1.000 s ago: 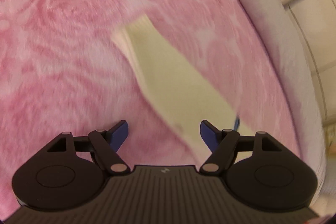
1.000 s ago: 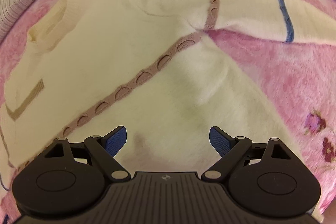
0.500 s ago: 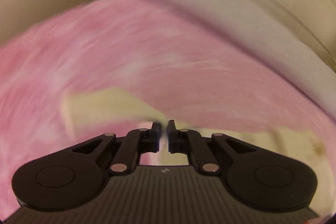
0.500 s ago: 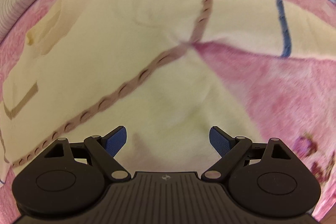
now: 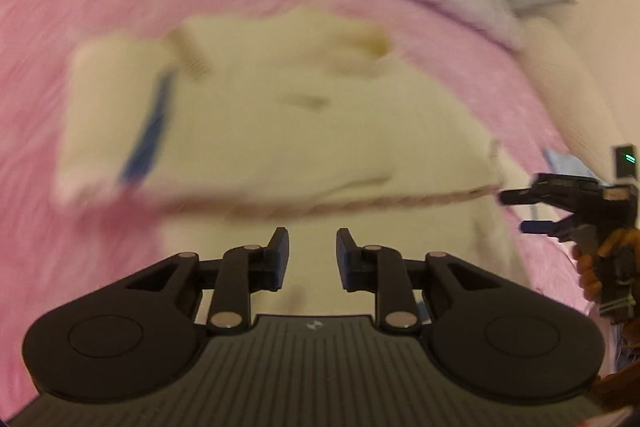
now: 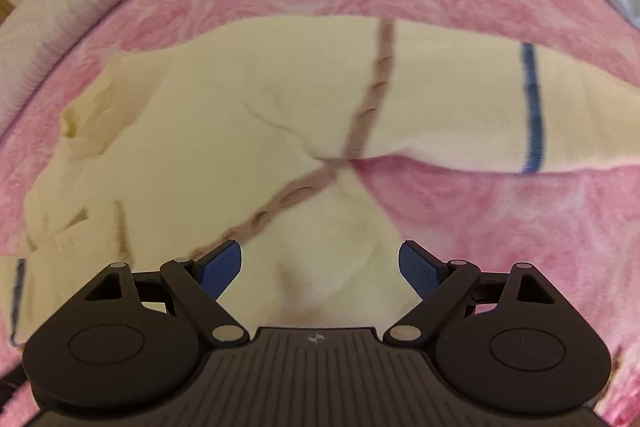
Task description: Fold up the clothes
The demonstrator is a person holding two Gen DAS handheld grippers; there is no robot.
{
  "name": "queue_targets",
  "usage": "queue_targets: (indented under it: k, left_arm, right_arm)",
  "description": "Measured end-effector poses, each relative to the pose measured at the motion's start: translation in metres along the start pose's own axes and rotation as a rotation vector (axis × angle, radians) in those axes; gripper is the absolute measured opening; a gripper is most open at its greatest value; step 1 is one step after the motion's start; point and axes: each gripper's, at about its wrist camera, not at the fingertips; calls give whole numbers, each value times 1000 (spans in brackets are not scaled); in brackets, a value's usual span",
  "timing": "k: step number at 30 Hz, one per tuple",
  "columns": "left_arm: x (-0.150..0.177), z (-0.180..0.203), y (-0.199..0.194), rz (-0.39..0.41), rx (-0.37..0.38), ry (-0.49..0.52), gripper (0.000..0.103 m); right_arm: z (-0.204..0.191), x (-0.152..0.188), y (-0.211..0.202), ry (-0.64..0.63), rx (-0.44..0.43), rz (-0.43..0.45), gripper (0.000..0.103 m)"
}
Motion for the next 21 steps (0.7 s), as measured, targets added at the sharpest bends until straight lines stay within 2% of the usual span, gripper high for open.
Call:
queue_targets:
  k: [2, 5, 8, 11, 15, 16, 17, 21]
  left_arm:
    - [4, -18, -10, -9, -34, -63, 21]
    - [10, -44, -26, -21, -85, -152, 23]
    - [0, -57, -37, -11, -121, -145, 26]
    - [-6, -66, -47, 17, -127, -169, 28]
    - [-15, -71, -47, 20, -140, -178, 28]
    - [-17, -72, -45, 16, -148, -174, 28]
    - [-18, -74, -44, 11, -153, -173, 28]
    - [-25, -76, -45, 15, -156, -164, 28]
  right_arm:
    - [-9, 3, 3, -6, -88, -19, 73]
    - [-33, 7, 11, -22, -276, -83, 58]
    - [-71, 7, 21, -58, -415, -118, 52]
    - [-103, 6, 38, -82, -420, -131, 53]
    - [-123, 4, 59, -71, -400, -131, 55]
    - [-127, 4, 64, -70, -400, -131, 43]
    - [-130, 3, 63, -83, -400, -115, 16]
    - [-131, -7, 41, -142, -406, -2, 9]
Point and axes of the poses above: each gripper's, at about its wrist camera, not at the fingertips, and y roughly the way its jaws point, z to its right, x to its underside, and after that the axes turned 12 degrees about x, right-handed
